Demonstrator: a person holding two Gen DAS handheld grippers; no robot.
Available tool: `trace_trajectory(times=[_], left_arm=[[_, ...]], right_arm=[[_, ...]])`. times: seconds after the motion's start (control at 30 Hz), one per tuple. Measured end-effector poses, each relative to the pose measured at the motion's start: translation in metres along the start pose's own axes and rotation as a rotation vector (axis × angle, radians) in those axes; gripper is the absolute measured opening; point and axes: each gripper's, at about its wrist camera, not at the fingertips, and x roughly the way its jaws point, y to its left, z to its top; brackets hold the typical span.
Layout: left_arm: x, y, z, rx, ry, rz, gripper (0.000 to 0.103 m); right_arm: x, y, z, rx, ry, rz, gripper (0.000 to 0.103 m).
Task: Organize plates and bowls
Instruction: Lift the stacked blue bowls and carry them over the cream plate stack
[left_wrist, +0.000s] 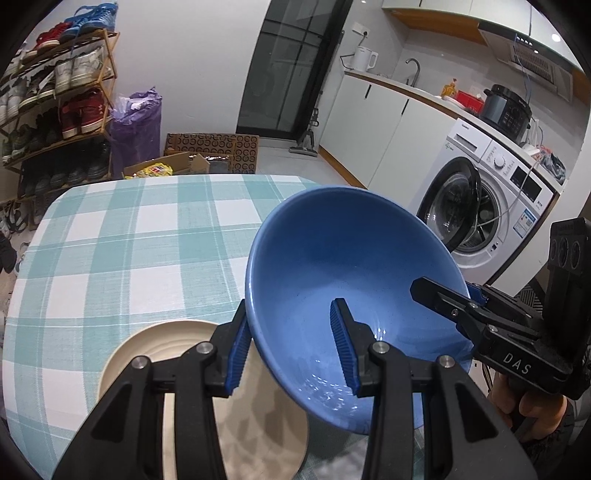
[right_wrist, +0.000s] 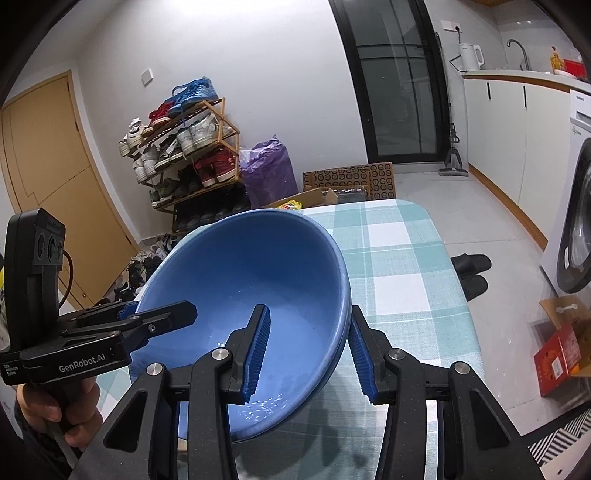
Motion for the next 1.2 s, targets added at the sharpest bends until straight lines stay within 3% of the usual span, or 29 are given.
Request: trace_trajectory(times=[0.67,1.2], left_arm=[[-0.050,0.042,-0.010,-0.058,-0.071,0.059,0.041],[-0.065,0.074,-0.026,-0.095,-0.069,0.099,0.041]], right_arm=[[0.003,0.065,0.008,-0.069,0.016,0.060,0.044],[0.023,0.098,0.001,-0.094,0.056,0.098,0.044]])
